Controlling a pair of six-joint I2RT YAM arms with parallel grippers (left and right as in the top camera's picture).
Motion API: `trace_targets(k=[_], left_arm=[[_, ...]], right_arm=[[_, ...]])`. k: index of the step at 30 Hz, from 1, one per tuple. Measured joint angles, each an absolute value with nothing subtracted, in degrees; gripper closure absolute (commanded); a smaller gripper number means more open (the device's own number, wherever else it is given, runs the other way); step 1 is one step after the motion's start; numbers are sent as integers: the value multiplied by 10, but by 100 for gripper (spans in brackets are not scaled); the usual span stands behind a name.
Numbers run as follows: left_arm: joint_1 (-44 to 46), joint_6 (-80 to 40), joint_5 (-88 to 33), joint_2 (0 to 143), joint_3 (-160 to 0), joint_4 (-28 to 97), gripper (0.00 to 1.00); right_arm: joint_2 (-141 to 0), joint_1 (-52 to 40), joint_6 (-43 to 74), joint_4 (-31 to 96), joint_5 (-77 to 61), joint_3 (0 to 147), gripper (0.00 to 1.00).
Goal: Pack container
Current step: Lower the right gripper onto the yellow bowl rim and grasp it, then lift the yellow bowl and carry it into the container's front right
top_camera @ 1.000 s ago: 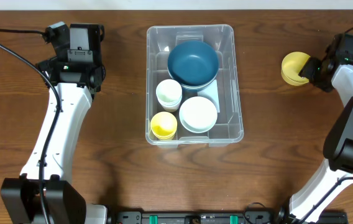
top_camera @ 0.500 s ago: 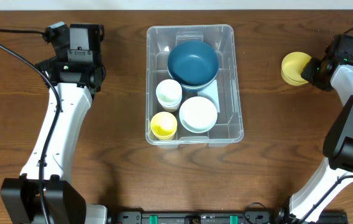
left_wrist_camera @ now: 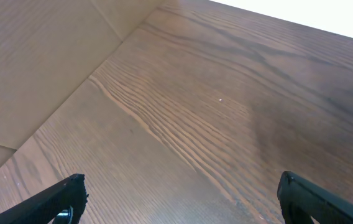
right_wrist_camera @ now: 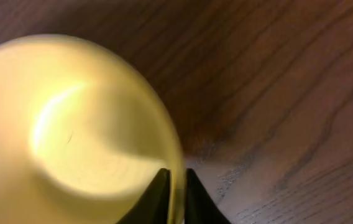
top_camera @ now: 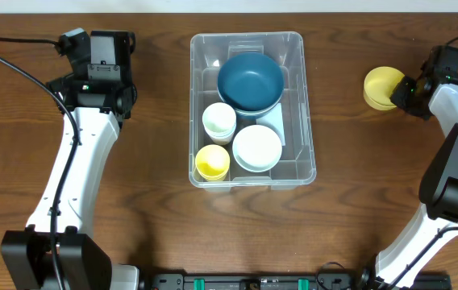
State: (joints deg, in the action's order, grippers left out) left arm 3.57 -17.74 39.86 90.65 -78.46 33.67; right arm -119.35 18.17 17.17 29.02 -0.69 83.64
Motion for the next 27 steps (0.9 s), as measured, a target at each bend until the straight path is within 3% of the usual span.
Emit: trace_targets(k=[15, 27], left_arm=[[36, -177, 399, 907, -785, 337, 2], [36, -177, 399, 907, -785, 337, 2]], right_arm=[[-1163, 182, 166, 323, -15, 837, 96], [-891, 128, 152, 375, -26, 837, 91]])
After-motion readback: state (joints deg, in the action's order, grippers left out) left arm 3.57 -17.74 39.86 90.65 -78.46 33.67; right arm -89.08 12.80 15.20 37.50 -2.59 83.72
